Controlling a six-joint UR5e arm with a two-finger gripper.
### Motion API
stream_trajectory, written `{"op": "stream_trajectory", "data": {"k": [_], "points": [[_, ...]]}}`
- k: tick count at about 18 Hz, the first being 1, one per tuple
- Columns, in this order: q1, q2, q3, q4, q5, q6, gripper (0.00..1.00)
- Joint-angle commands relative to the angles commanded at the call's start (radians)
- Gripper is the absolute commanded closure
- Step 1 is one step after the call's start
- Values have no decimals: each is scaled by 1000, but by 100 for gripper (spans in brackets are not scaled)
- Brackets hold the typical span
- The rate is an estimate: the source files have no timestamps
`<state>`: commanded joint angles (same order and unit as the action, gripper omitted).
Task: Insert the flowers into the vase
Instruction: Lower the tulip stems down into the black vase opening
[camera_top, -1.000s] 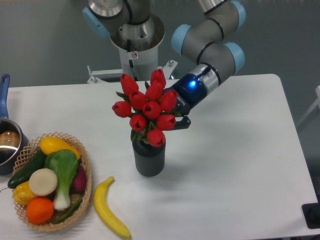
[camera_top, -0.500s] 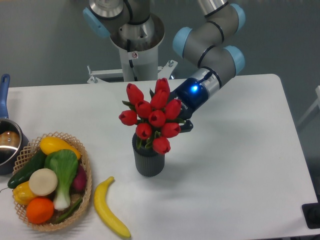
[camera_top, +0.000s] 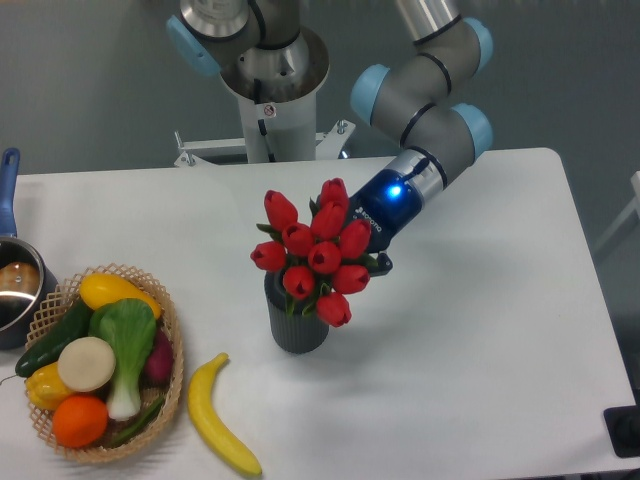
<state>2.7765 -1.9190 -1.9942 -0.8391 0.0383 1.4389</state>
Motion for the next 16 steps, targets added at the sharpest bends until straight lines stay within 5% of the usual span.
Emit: {"op": "stream_trajectory", "data": {"k": [13, 16], "points": [[-6, 1, -37, 0, 75, 9, 78], [-9, 9, -47, 0, 75, 9, 69]]}}
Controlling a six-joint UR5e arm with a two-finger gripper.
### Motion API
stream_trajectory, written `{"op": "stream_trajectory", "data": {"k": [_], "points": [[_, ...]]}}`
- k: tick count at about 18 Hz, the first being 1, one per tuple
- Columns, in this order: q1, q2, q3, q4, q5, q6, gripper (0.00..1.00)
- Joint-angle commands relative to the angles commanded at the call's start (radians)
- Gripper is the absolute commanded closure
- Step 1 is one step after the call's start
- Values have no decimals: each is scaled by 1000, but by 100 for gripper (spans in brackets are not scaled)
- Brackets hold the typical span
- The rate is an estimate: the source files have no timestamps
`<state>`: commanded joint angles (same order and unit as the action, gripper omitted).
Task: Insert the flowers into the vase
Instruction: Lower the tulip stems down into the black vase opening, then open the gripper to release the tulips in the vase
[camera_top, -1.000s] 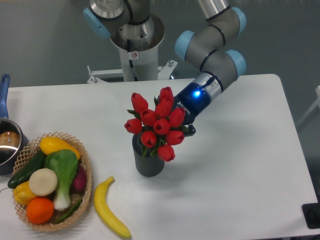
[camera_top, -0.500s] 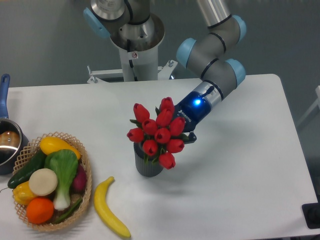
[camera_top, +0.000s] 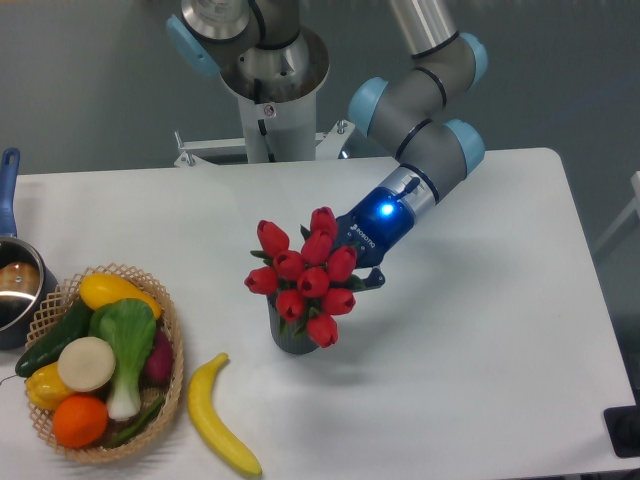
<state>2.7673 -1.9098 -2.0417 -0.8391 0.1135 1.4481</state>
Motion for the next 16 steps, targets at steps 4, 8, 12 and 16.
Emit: {"op": "stream_trajectory", "data": {"k": [4, 8, 12, 16], "points": [[0, 11, -12, 0, 0, 12, 53], [3, 20, -22, 0, 0, 38, 24], [11, 25, -22, 0, 0, 44, 0], [20, 55, -20, 0, 8, 43, 0]]}}
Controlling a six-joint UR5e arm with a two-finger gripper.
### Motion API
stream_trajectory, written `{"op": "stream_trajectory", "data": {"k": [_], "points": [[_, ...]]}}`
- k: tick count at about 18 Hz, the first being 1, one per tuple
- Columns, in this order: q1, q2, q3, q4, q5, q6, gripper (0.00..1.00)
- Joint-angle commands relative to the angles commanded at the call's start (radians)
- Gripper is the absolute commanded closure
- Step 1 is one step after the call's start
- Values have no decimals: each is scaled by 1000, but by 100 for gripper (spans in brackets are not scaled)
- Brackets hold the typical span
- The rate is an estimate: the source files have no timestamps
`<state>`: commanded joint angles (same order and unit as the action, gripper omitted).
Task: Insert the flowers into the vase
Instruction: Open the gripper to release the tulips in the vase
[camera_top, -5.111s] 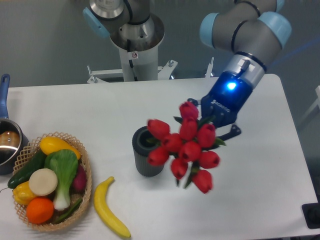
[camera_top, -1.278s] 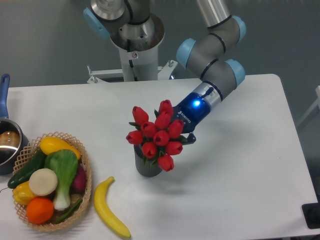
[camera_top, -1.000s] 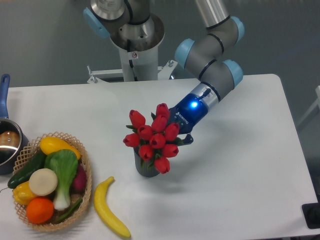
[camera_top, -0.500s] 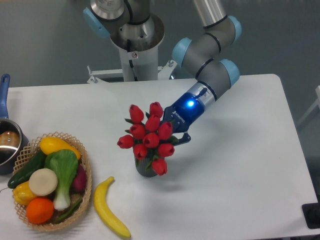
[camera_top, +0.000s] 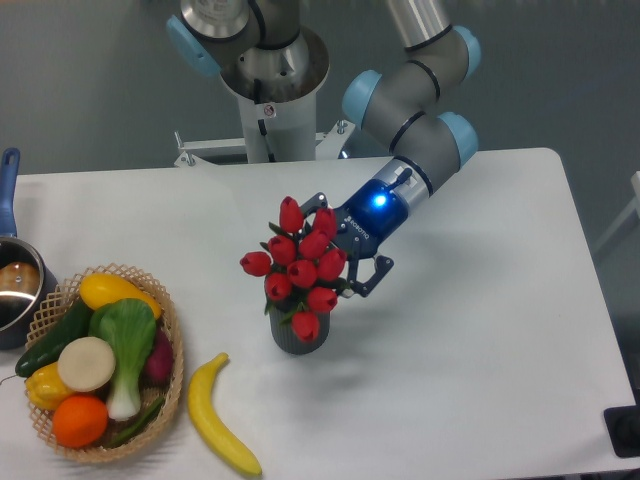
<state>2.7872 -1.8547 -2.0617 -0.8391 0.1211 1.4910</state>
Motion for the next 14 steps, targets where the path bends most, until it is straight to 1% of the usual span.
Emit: {"op": "stream_trajectory", "data": {"k": [7, 11, 14], "points": [[8, 118, -34, -5, 198, -15, 0], [28, 210, -38, -14, 368, -54, 0], [67, 259, -28, -14, 403, -55, 0]]}}
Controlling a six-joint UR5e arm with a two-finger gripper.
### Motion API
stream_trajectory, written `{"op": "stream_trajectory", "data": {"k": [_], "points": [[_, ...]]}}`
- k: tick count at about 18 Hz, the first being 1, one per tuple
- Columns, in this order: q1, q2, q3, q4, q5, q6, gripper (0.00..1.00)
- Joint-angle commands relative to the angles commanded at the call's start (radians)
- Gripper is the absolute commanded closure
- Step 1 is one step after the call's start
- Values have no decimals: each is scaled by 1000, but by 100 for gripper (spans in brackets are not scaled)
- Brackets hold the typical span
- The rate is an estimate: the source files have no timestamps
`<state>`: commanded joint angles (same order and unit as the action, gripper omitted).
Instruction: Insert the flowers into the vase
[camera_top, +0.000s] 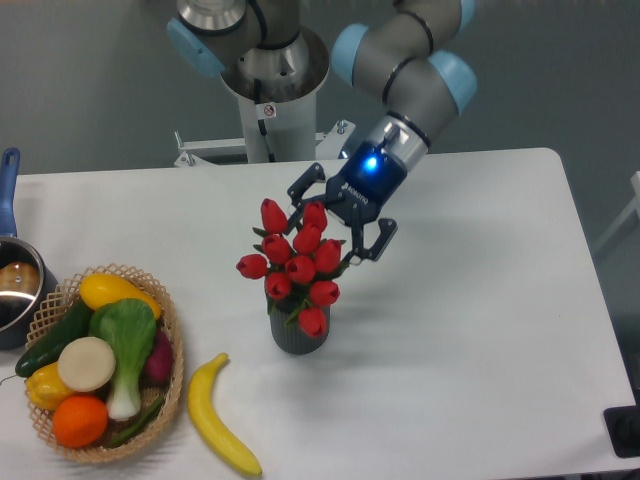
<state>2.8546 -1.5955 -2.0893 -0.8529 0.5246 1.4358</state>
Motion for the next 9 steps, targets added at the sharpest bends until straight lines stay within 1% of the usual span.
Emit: {"op": "stream_trajectory", "data": {"k": [2, 3, 4, 6, 9], "points": [[44, 37, 14, 0, 21, -5, 0], [70, 61, 20, 2, 53, -3, 0], [97, 75, 40, 2, 101, -2, 0], [129, 86, 86, 2, 197, -3, 0], [184, 86, 153, 0, 290, 1, 0]]}}
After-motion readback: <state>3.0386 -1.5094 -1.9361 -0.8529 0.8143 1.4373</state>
